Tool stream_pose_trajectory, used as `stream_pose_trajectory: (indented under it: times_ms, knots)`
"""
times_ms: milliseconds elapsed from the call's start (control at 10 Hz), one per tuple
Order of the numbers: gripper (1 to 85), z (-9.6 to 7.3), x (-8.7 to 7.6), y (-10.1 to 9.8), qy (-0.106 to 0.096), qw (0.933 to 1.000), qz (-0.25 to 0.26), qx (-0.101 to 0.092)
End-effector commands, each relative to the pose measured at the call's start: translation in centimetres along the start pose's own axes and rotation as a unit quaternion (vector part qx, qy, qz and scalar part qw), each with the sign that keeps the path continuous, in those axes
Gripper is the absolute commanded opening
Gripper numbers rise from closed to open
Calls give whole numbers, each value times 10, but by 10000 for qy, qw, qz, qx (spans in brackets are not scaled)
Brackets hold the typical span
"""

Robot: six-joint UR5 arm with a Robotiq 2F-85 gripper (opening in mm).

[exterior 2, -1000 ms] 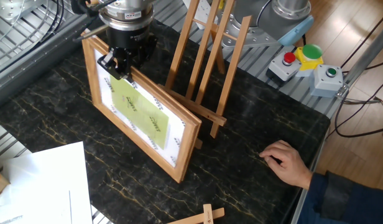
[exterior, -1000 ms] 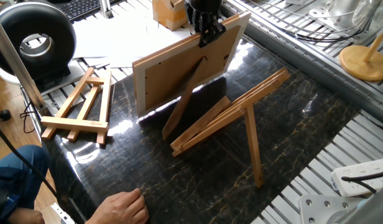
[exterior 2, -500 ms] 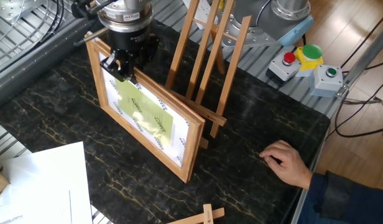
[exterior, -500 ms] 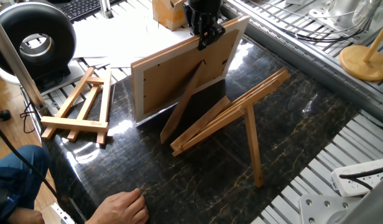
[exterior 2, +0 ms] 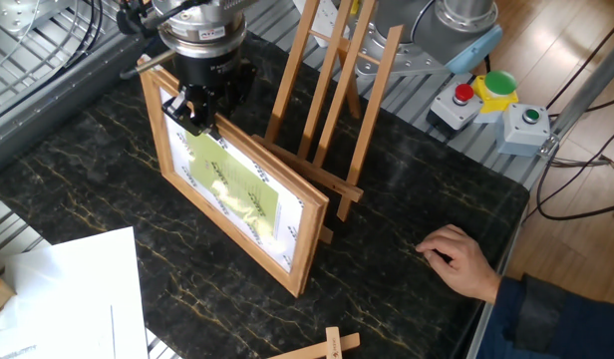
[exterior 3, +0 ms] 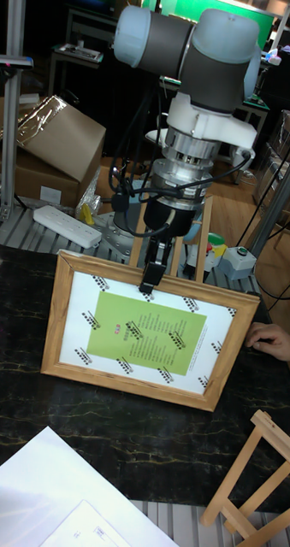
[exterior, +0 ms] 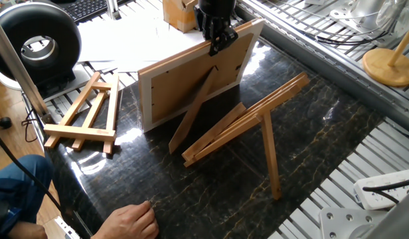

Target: Take the photo frame down from the bracket

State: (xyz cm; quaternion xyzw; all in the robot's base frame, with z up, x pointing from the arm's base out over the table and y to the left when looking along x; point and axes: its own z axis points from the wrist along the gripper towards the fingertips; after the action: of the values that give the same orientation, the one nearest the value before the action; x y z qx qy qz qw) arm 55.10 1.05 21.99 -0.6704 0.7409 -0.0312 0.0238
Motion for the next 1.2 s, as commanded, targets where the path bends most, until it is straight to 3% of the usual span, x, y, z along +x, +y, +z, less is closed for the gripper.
stream_pose_trajectory:
  times_ms: [0, 200, 400, 1100]
  knots:
    - [57, 0, -12, -3, -34, 10000, 3, 58]
    - [310, 0, -13, -2, -117, 9999, -44, 58]
    - [403, 1, -10, -2, -134, 9998, -104, 81]
    - [547, -10, -6, 1, -150, 9997, -202, 19]
